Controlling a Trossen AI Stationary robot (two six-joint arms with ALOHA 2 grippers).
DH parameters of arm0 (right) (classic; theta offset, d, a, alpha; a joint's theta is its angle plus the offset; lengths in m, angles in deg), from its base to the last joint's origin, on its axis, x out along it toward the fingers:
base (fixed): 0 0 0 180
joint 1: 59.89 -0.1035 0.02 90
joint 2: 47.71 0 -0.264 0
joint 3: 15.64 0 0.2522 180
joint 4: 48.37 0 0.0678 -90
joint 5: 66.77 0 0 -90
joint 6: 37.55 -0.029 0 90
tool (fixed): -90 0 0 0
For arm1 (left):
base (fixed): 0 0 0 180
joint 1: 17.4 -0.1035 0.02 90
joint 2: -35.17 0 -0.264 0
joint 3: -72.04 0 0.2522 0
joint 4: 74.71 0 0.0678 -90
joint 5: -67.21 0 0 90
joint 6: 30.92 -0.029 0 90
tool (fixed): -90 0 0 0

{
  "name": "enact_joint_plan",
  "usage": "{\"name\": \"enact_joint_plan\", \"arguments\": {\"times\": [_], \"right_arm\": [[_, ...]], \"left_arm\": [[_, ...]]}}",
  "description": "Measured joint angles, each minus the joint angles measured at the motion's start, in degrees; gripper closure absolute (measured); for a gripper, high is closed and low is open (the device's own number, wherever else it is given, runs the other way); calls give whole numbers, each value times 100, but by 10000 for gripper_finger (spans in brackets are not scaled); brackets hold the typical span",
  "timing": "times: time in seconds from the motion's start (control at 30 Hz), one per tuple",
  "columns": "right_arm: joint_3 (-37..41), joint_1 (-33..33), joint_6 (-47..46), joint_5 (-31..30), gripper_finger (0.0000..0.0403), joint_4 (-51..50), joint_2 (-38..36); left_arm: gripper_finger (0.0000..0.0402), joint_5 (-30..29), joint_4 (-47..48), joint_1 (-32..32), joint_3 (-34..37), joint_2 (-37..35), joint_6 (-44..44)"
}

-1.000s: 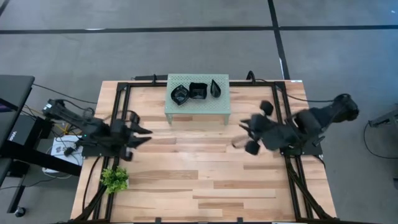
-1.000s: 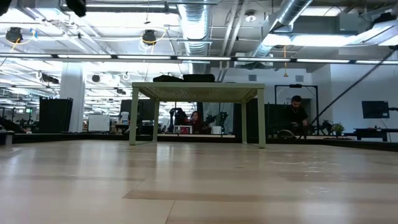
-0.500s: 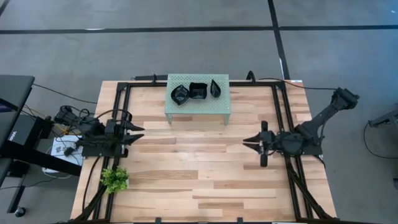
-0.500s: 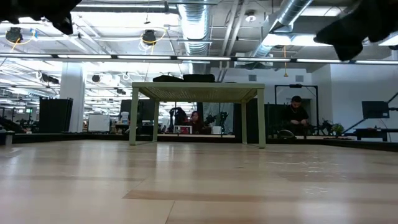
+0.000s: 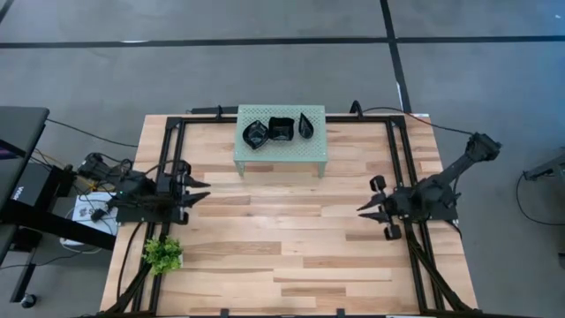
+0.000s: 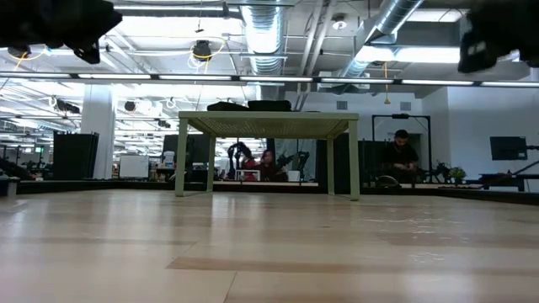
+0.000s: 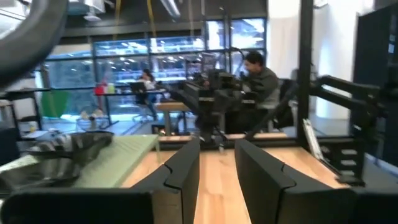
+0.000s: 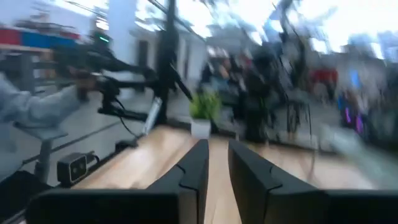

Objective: Pick & Place Mini shaped plates
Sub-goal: Return to Home Position

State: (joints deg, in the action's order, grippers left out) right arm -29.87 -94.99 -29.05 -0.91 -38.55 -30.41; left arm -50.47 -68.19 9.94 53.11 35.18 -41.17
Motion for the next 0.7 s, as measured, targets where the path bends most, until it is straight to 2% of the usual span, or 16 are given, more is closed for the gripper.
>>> {"name": "enact_joint_plan", "arguments": {"times": [0.13,0.2,0.43,0.7], "right_arm": [[0,658,879,1375,354,244,-165],[2,1078,896,1697,359,217,-155],[2,2536,339,1694,378,-361,-122],[4,3545,-156,1663,388,-991,-129]], "left_arm": [[298,-110,-157,-305,-2,0,-38],[298,-144,-145,-516,-2,0,-41],[298,-95,-138,-1104,-2,0,11],[298,66,-83,-1138,41,-1,67]]}}
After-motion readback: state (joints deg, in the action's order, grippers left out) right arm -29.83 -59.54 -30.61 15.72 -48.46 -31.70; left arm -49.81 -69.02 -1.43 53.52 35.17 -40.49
